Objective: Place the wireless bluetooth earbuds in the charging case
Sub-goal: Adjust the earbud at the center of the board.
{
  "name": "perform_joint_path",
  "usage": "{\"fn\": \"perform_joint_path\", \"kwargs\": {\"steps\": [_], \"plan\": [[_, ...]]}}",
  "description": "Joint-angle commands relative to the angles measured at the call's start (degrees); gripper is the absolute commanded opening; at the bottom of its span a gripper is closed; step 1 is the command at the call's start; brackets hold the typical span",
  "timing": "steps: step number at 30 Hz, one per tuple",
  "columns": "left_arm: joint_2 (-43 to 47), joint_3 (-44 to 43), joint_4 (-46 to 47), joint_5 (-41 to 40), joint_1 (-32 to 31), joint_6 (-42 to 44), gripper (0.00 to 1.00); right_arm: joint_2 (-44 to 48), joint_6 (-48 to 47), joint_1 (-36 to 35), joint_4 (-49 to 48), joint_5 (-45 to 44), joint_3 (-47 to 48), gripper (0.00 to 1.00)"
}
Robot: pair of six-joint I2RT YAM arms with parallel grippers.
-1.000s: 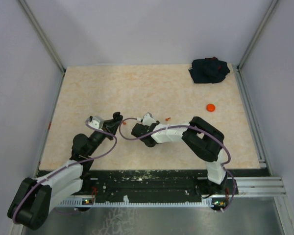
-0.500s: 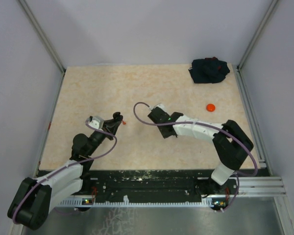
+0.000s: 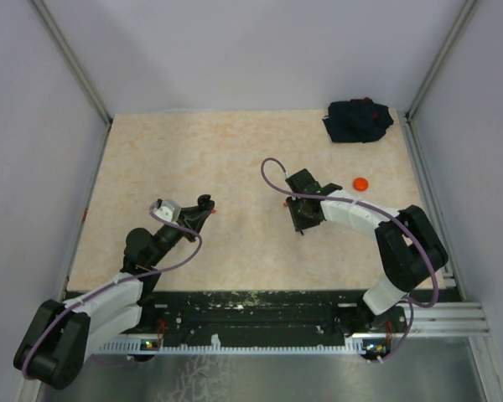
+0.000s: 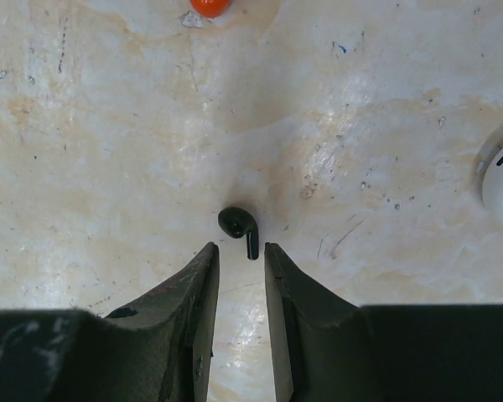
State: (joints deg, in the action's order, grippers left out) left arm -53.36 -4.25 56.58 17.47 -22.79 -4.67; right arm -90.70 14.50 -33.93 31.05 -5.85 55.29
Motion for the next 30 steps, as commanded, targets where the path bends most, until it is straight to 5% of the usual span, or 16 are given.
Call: {"fn": "perform_joint_path", "kwargs": {"steps": [1, 22, 30], "plan": [[-0.09, 0.25, 2.72, 1.84, -0.2, 0.11, 0.0, 1.87, -0.27, 2.65, -5.1, 5.86, -1.35, 0.3], [-0.01, 0.12, 2.53, 2.44, -0.24, 0.1, 0.0, -3.44, 0.13, 4.14, -8.85, 4.61, -4.11, 0.24], [-0.38, -0.06, 2.57, 2.59, -0.22, 0.09, 0.0, -2.76, -0.47, 3.19, -6.35, 0.24, -3.36, 0.11]]}}
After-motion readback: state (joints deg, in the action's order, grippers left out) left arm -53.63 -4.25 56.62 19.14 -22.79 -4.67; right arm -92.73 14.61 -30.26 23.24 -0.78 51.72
